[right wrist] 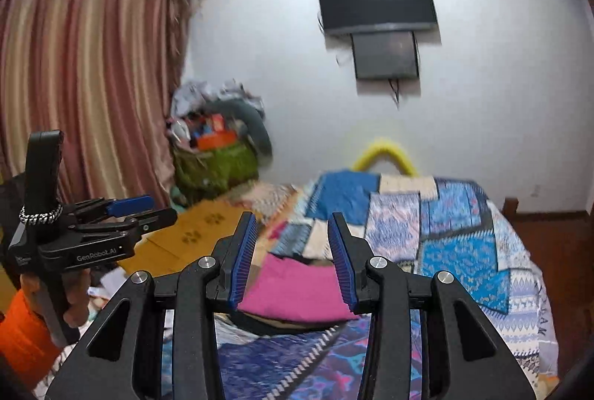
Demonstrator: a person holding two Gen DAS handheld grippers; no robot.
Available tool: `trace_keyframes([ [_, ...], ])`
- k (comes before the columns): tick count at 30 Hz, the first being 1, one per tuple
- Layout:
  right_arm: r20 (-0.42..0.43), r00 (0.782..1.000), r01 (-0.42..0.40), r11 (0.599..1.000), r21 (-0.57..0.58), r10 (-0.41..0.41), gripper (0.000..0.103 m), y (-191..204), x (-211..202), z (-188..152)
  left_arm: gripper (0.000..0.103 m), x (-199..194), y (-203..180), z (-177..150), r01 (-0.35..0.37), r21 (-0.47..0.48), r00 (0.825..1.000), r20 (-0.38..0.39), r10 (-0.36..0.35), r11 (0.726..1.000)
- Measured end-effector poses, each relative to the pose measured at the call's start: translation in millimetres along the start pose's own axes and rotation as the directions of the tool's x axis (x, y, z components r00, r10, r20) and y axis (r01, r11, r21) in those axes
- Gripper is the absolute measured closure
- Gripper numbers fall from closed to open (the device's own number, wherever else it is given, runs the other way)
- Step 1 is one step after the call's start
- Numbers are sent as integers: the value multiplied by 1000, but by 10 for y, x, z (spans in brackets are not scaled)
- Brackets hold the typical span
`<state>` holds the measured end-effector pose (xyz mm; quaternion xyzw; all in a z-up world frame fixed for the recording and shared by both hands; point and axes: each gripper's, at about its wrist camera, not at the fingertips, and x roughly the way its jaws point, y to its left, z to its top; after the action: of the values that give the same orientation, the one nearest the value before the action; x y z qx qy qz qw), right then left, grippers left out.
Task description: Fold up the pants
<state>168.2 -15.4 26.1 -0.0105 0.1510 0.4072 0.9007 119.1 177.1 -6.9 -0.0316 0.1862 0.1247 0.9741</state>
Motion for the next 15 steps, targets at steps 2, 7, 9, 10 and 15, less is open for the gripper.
trace_keyframes([
  [2, 45, 999, 3, 1000, -21, -2, 67, 137, -190, 15, 46, -299, -52, -20, 3, 8, 998, 56, -3, 1000],
  [7, 108, 994, 10, 1000, -22, -8, 62, 332, -504, -20, 43, -757, -105, -91, -8, -3, 991, 133, 8, 1000],
  [9, 125, 992, 18, 1000, -10, -17, 49, 363, -550, -39, 34, -903, -106, -121, -4, -22, 989, 150, 7, 1000],
  [10, 134, 991, 26, 1000, -5, -25, 46, 384, -574, -49, 29, -939, -104, -132, -3, -28, 988, 155, 7, 1000],
  [15, 159, 985, 63, 998, 24, -66, 19, 427, -684, -71, 7, -1098, -92, -205, -20, -35, 984, 176, 26, 999],
])
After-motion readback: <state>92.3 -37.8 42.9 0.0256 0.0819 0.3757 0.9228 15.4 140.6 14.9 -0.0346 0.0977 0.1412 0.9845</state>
